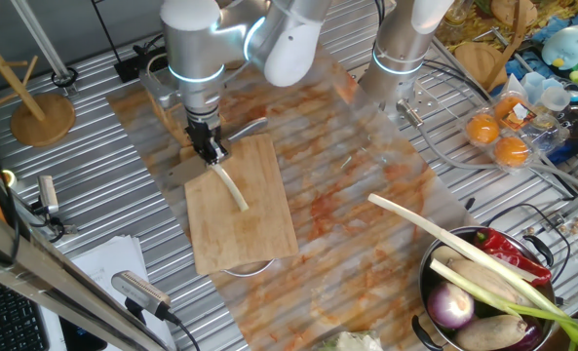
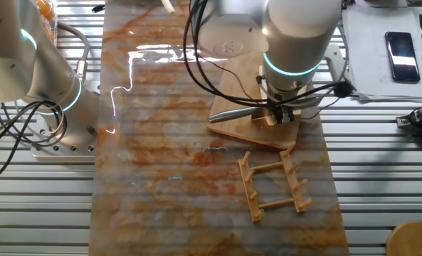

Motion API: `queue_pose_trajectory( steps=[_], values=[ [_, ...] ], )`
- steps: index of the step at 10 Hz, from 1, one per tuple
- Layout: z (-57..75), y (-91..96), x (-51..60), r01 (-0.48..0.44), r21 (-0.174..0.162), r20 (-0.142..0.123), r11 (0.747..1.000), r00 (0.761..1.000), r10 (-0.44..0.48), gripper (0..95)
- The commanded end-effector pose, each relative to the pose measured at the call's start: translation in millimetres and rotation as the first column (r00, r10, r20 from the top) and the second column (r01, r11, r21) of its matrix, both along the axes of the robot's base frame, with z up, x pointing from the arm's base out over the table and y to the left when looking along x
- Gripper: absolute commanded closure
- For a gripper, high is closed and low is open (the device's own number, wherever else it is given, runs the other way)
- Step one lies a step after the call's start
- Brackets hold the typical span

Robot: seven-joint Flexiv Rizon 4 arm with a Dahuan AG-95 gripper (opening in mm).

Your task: Chop the scallions

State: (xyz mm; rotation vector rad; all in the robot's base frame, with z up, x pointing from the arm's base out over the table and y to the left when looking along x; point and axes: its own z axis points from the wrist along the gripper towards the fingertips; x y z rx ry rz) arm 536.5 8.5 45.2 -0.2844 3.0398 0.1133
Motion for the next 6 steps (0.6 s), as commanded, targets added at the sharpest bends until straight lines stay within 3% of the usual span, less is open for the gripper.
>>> queue_pose_trajectory(
  steps=[1,3,6],
  values=[
    [-41.9,9.5,14.7,-0.025,-0.011,0.004,1.000,1.000,0.025,95.0],
    [-36.2,15.4,19.4,-0.044,-0.007,-0.007,0.999,0.999,0.044,95.0],
    [-29.7,24.3,24.9,-0.061,-0.012,0.013,0.998,0.998,0.061,95.0]
  ],
)
